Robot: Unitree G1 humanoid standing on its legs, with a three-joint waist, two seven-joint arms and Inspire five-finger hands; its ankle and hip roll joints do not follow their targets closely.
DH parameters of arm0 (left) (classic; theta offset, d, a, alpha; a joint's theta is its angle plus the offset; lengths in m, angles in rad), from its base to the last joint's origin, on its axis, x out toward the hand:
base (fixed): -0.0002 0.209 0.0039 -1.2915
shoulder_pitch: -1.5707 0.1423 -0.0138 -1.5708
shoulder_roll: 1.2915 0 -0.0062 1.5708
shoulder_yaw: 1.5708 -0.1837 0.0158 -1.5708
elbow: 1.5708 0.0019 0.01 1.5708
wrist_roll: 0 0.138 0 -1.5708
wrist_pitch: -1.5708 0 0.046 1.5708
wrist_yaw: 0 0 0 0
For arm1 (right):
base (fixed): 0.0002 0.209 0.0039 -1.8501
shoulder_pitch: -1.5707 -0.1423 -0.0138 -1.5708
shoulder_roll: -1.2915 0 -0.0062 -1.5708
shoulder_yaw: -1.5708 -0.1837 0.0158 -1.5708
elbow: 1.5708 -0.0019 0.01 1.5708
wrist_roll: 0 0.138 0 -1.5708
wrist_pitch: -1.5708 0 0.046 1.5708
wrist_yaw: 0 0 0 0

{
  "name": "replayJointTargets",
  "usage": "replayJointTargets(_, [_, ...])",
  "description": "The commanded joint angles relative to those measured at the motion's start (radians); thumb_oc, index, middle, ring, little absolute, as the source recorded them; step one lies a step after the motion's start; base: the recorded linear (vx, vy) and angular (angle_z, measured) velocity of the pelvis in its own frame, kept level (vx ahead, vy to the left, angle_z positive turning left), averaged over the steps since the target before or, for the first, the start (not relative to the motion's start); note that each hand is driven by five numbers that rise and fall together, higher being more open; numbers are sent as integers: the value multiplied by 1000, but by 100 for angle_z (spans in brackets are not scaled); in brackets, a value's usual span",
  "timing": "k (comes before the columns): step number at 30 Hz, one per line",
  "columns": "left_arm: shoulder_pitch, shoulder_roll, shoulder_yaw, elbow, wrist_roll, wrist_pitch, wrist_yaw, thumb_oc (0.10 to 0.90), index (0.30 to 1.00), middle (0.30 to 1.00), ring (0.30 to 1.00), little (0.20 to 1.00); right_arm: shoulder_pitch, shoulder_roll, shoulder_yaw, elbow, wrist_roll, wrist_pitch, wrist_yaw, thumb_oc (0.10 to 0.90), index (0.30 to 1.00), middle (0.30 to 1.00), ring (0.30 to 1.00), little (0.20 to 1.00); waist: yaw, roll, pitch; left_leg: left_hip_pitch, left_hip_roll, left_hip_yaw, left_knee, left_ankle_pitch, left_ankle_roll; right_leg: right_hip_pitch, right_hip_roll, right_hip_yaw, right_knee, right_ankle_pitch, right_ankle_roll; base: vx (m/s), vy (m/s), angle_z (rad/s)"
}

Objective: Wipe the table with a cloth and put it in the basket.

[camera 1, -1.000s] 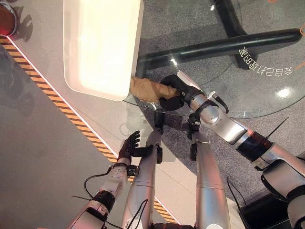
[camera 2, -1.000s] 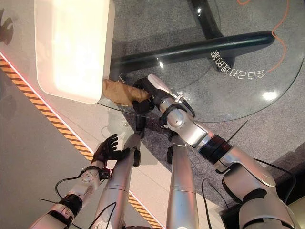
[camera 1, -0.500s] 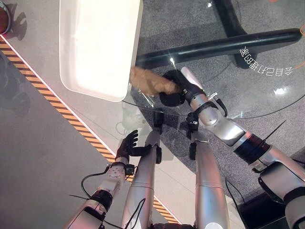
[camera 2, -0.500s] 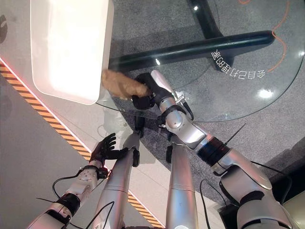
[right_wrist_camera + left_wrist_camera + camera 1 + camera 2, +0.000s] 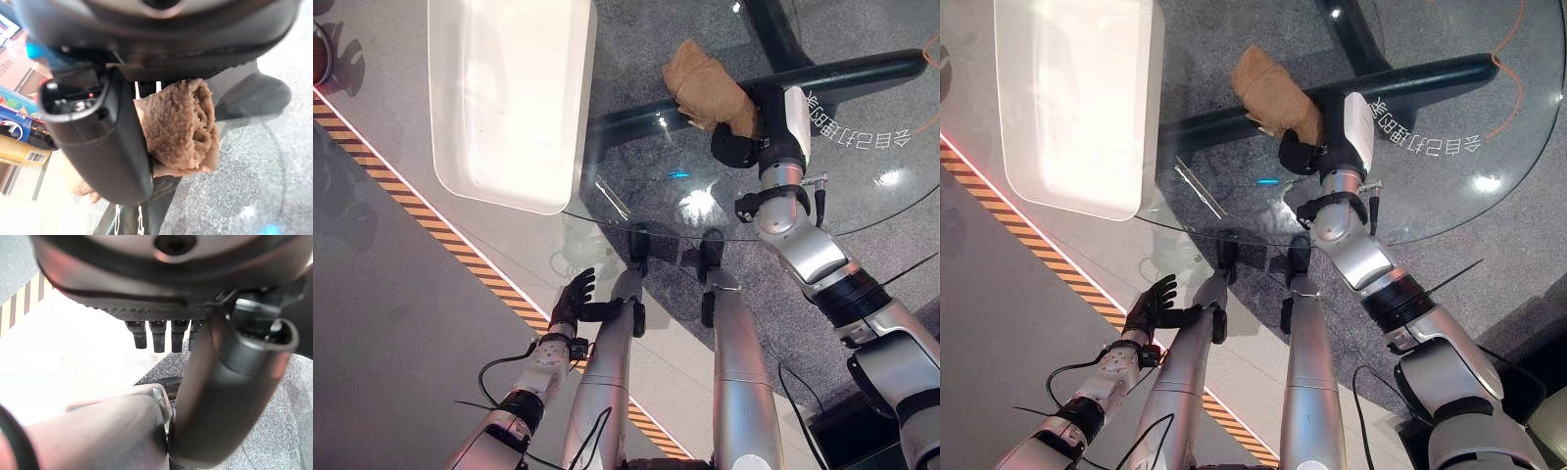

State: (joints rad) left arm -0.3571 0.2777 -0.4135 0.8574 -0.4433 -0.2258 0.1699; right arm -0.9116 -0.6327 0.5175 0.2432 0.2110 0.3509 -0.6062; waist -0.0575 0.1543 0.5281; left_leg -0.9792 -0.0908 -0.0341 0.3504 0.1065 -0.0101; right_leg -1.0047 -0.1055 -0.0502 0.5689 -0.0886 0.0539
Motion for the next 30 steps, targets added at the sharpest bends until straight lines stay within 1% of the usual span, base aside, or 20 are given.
replayJointTargets(1, [100, -8, 19, 55, 7, -11, 20, 800, 900, 900, 900, 900, 19, -140, -128, 36, 20, 21, -136, 100, 300, 300, 300, 200, -7, 28, -8, 42, -18, 18, -10, -67, 2, -17, 56, 99, -110, 94, 53, 0, 0, 0])
replayJointTargets(5, [111, -8, 14, 48, 0, -17, 24, 800, 900, 900, 900, 900, 46, -164, -182, 71, 81, -14, -217, 100, 300, 300, 300, 200, -11, 33, -8, 46, -15, 22, -16, -68, 1, -14, 54, 97, -116, 93, 52, -7, 13, -4])
replayJointTargets(7, [115, -6, 14, 43, -4, -17, 24, 800, 900, 900, 900, 900, 67, -171, -222, 82, 118, -51, -272, 100, 300, 300, 300, 200, -14, 34, -8, 48, -15, 24, -18, -69, 1, -10, 54, 96, -122, 93, 52, -8, 6, -3])
replayJointTargets(14, [123, -12, 10, 27, -14, -13, 30, 800, 900, 900, 900, 900, 121, -163, -337, 108, 194, -157, -430, 100, 300, 300, 300, 200, -24, 41, -8, 53, -13, 35, -22, -69, 2, -4, 52, 96, -133, 95, 53, 1, 13, -8])
replayJointTargets(17, [122, -15, 7, 21, -19, -12, 29, 800, 900, 900, 900, 900, 132, -155, -363, 111, 209, -188, -477, 100, 300, 300, 300, 200, -26, 47, -8, 54, -14, 37, -24, -69, 2, -4, 52, 98, -138, 96, 54, 2, 18, -5])
replayJointTargets(19, [121, -17, 4, 19, -23, -13, 27, 800, 900, 900, 900, 900, 132, -149, -371, 115, 209, -203, -482, 100, 300, 300, 300, 200, -27, 53, -8, 55, -15, 37, -28, -66, 2, -2, 52, 99, -142, 96, 53, -2, 20, -5])
replayJointTargets(24, [121, -27, 4, 17, -22, -12, 24, 800, 900, 900, 900, 900, 122, -140, -369, 111, 189, -203, -479, 100, 300, 300, 300, 200, -26, 61, -8, 57, -14, 39, -30, -63, 0, 1, 50, 100, -146, 94, 51, 0, 0, 0])
replayJointTargets(26, [122, -31, 1, 11, -22, -8, 27, 800, 900, 900, 900, 900, 113, -135, -357, 97, 173, -197, -457, 100, 300, 300, 300, 200, -26, 66, -8, 57, -14, 40, -31, -62, 0, 3, 48, 100, -149, 94, 50, 0, 0, 0])
replayJointTargets(29, [121, -34, 2, 6, -25, -2, 29, 800, 900, 900, 900, 900, 101, -136, -338, 77, 127, -188, -379, 100, 300, 300, 300, 200, -26, 69, -8, 58, -14, 41, -31, -61, -1, 3, 46, 99, -151, 94, 48, 0, 0, 0])
replayJointTargets(30, [122, -35, 2, 5, -25, -1, 29, 800, 900, 900, 900, 900, 100, -136, -337, 75, 124, -186, -374, 100, 300, 300, 300, 200, -26, 69, -8, 58, -14, 41, -32, -61, -1, 4, 46, 99, -151, 94, 48, 2, 33, 0])
